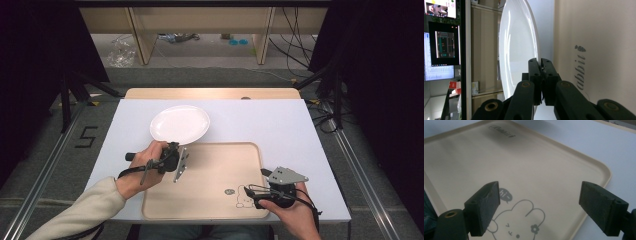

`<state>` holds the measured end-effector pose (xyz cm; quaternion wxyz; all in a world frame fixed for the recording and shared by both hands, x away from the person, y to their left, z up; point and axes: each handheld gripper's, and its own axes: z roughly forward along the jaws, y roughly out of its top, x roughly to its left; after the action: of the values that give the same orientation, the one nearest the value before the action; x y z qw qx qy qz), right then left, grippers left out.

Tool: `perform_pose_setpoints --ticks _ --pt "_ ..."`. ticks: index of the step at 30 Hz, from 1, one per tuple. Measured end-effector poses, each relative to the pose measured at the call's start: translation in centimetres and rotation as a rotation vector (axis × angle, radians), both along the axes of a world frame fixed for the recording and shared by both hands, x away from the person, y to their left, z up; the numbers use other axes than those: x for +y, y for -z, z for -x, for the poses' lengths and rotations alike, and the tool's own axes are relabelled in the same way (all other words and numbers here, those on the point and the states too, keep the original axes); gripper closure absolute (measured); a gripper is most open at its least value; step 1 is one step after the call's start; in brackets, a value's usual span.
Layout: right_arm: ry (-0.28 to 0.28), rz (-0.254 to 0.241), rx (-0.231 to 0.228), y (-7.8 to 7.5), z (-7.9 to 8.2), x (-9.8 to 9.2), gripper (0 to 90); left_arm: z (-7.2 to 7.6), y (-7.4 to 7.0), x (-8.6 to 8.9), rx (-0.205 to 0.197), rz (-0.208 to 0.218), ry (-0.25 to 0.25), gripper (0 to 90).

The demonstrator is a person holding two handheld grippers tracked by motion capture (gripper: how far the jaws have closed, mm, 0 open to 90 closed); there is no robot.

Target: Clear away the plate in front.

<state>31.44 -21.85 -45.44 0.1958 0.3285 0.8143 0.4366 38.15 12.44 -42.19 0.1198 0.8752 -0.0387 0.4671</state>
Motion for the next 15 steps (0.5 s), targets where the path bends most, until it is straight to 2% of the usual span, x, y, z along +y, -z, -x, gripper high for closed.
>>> perform_pose_setpoints --ticks 5,12,15 --pt "0.0 0.0 0.0 0.0 0.0 0.0 18.0 0.9 0.0 -0.1 0.003 0.004 0.012 87.8" --pt "0.001 -0.002 0.0 0.0 -0.1 0.0 18.0 1.8 -0.2 -0.2 -0.023 0.007 0.033 87.8" --pt "0.001 -0.002 -0.002 0.0 -0.1 0.0 18.0 2.1 -0.3 -0.3 -0.023 0.004 0.037 87.9"
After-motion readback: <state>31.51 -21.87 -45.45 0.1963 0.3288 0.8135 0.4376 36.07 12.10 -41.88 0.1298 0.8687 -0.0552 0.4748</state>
